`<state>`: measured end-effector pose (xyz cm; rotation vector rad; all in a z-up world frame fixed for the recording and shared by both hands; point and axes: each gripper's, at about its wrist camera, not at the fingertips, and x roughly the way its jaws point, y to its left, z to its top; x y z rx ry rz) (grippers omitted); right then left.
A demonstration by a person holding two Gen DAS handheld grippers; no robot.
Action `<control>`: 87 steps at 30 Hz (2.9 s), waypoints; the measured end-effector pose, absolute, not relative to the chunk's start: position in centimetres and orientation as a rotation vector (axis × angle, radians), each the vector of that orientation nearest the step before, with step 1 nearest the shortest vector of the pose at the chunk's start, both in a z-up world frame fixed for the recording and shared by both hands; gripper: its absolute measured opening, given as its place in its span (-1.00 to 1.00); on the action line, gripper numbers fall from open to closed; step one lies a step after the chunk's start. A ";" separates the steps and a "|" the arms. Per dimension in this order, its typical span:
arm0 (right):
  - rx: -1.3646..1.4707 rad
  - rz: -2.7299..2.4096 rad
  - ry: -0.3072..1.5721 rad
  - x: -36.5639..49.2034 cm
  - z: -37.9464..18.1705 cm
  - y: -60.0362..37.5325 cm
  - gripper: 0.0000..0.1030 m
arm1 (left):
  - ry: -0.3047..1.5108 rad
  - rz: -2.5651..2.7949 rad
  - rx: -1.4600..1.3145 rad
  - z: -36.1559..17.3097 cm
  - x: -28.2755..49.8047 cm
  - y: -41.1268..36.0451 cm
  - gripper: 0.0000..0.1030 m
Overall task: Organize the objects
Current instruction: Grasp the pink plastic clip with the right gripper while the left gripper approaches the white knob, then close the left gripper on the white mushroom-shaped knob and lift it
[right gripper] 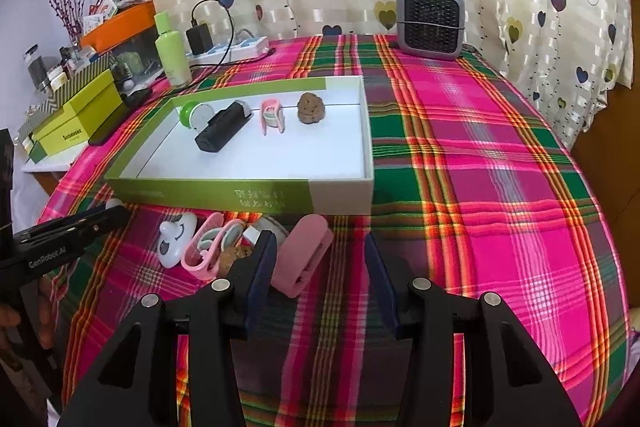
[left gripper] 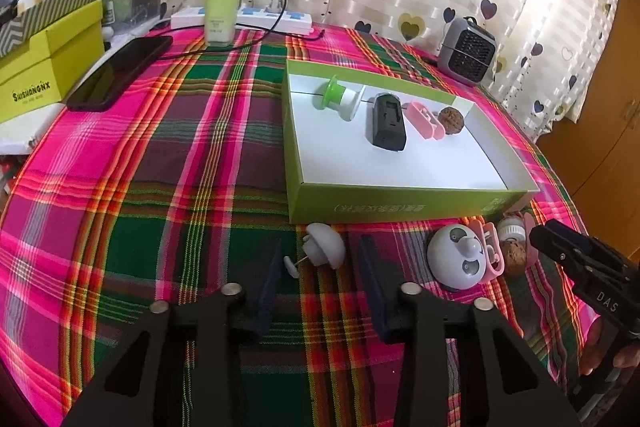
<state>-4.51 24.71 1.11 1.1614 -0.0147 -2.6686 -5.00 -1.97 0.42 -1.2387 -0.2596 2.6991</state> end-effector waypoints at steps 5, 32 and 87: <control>1.177 -2.663 -0.002 -4.5 0.9 24.6 -0.09 | -0.264 2.699 -1.239 0.4 -5.0 -2.1 -0.38; 1.255 -2.610 0.034 -4.9 -0.4 24.7 -0.09 | -0.237 2.642 -1.229 0.4 -4.8 -0.7 -0.25; 1.222 -2.637 -0.044 -4.0 0.3 25.2 -0.53 | -0.218 2.657 -1.243 0.5 -3.4 -0.4 -0.48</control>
